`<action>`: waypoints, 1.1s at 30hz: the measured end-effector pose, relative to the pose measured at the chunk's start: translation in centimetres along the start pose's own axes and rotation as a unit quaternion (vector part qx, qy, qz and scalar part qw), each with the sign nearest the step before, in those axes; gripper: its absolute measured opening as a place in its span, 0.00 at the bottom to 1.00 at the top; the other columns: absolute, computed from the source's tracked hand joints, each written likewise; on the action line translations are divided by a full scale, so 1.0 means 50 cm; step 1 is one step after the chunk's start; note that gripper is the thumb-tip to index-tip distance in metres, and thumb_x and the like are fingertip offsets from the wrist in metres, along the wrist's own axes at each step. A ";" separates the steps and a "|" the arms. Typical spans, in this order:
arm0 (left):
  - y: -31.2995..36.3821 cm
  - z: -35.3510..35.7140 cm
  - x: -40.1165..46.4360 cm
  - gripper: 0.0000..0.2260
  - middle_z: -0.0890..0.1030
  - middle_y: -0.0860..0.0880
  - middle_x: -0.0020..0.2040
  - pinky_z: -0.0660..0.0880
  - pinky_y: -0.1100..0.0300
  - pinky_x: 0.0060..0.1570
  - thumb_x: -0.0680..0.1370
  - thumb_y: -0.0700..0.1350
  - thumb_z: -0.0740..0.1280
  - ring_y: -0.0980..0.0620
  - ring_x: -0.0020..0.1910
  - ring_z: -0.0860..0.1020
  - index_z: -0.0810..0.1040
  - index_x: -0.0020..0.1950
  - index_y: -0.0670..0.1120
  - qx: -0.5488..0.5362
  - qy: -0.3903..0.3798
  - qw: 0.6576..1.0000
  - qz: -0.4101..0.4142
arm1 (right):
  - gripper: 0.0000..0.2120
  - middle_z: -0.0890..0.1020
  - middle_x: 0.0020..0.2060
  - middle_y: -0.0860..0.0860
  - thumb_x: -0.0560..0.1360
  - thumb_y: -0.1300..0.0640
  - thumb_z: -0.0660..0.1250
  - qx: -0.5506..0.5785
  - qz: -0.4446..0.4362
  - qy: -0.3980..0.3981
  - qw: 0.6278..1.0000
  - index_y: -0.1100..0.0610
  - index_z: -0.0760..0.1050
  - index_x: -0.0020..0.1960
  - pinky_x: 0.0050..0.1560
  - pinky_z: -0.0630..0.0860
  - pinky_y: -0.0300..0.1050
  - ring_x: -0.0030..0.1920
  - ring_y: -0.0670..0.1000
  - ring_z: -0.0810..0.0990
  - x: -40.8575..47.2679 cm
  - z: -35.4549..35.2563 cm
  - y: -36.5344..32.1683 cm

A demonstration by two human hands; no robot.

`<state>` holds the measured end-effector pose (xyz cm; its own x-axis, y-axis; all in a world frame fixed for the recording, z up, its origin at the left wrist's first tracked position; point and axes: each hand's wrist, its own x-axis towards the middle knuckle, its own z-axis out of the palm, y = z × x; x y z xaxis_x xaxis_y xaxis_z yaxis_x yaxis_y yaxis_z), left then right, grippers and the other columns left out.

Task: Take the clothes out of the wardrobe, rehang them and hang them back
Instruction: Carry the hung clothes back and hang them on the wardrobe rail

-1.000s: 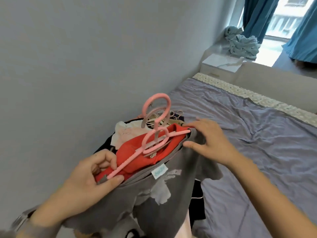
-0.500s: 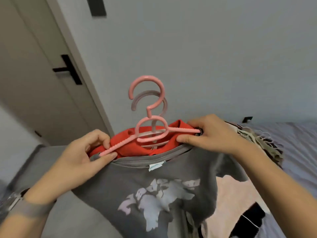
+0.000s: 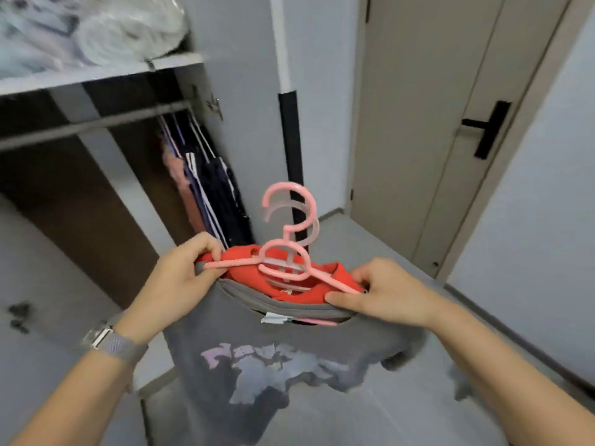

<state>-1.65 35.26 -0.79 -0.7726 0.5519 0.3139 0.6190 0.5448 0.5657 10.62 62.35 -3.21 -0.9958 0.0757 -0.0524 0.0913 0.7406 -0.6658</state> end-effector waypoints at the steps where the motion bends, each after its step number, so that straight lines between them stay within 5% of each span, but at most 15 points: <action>1: -0.027 -0.019 0.002 0.15 0.77 0.55 0.38 0.72 0.60 0.45 0.72 0.37 0.67 0.56 0.39 0.74 0.69 0.37 0.56 0.013 0.028 0.999 -0.025 | 0.24 0.65 0.23 0.48 0.72 0.44 0.71 0.024 -0.009 -0.016 1.000 0.63 0.70 0.31 0.28 0.58 0.39 0.26 0.45 0.61 0.034 0.018 -0.026; 8: -0.170 -0.104 -0.036 0.16 0.72 0.53 0.50 0.68 0.56 0.60 0.68 0.32 0.72 0.52 0.56 0.70 0.75 0.50 0.48 0.091 0.323 0.928 -0.161 | 0.10 0.80 0.28 0.46 0.69 0.53 0.75 0.183 -0.030 -0.051 0.981 0.60 0.83 0.38 0.34 0.69 0.37 0.30 0.41 0.73 0.302 0.160 -0.182; 12: -0.290 -0.100 -0.071 0.14 0.75 0.56 0.48 0.71 0.73 0.46 0.73 0.36 0.70 0.60 0.47 0.76 0.75 0.44 0.55 -0.024 0.272 0.923 -0.270 | 0.12 0.77 0.31 0.50 0.67 0.56 0.75 0.225 -0.001 -0.090 0.970 0.66 0.81 0.42 0.37 0.67 0.42 0.33 0.46 0.73 0.444 0.302 -0.279; 15: -0.392 -0.130 -0.049 0.10 0.80 0.55 0.50 0.71 0.76 0.45 0.76 0.39 0.67 0.64 0.48 0.78 0.78 0.46 0.56 -0.130 0.251 0.906 -0.315 | 0.05 0.75 0.27 0.47 0.67 0.60 0.73 0.236 0.014 -0.116 0.965 0.60 0.81 0.34 0.35 0.65 0.41 0.31 0.46 0.72 0.543 0.415 -0.374; 19: -0.529 -0.218 0.003 0.08 0.78 0.63 0.50 0.74 0.67 0.53 0.80 0.44 0.61 0.68 0.47 0.77 0.78 0.54 0.54 -0.175 0.241 0.889 -0.349 | 0.01 0.84 0.34 0.53 0.66 0.60 0.73 0.261 0.022 -0.129 0.957 0.57 0.83 0.37 0.38 0.71 0.44 0.37 0.54 0.81 0.648 0.524 -0.493; 23: -0.645 -0.283 0.080 0.06 0.81 0.60 0.45 0.76 0.63 0.51 0.80 0.46 0.62 0.67 0.43 0.79 0.78 0.52 0.54 -0.234 0.218 0.865 -0.385 | 0.03 0.84 0.35 0.54 0.67 0.57 0.72 0.254 -0.021 -0.133 0.958 0.56 0.83 0.40 0.37 0.75 0.47 0.36 0.52 0.82 0.741 0.584 -0.588; 25: -0.693 -0.302 0.120 0.06 0.82 0.56 0.46 0.76 0.61 0.53 0.80 0.45 0.62 0.61 0.46 0.80 0.77 0.49 0.55 -0.252 0.218 0.858 -0.391 | 0.03 0.83 0.33 0.49 0.69 0.59 0.70 0.257 -0.038 -0.140 0.955 0.53 0.82 0.41 0.33 0.74 0.38 0.33 0.46 0.80 0.787 0.610 -0.621; 27: -0.736 -0.313 0.155 0.07 0.81 0.54 0.47 0.75 0.62 0.54 0.79 0.44 0.62 0.58 0.48 0.79 0.77 0.47 0.55 -0.249 0.248 0.852 -0.387 | 0.07 0.83 0.34 0.47 0.71 0.60 0.69 0.254 -0.042 -0.161 0.953 0.49 0.80 0.43 0.35 0.72 0.29 0.34 0.40 0.79 0.829 0.632 -0.645; 30: -0.796 -0.333 0.201 0.12 0.80 0.54 0.48 0.71 0.71 0.53 0.80 0.38 0.61 0.65 0.49 0.77 0.79 0.48 0.55 -0.264 0.300 0.832 -0.384 | 0.10 0.84 0.39 0.46 0.70 0.60 0.71 0.262 -0.047 -0.181 0.947 0.46 0.79 0.47 0.45 0.76 0.35 0.40 0.39 0.81 0.901 0.656 -0.675; 33: -0.860 -0.348 0.256 0.10 0.82 0.47 0.50 0.75 0.60 0.57 0.79 0.38 0.62 0.53 0.53 0.79 0.81 0.51 0.48 -0.304 0.340 0.791 -0.408 | 0.10 0.84 0.39 0.46 0.70 0.59 0.72 0.281 -0.058 -0.206 0.936 0.48 0.79 0.49 0.43 0.76 0.31 0.39 0.37 0.81 0.982 0.674 -0.694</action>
<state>-40.61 7.93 -7.81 -0.9048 -0.4073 -0.1243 -0.1476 0.0261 0.9887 -41.83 17.85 -7.77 -0.9291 -0.3327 -0.1615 0.0776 0.2515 -0.9647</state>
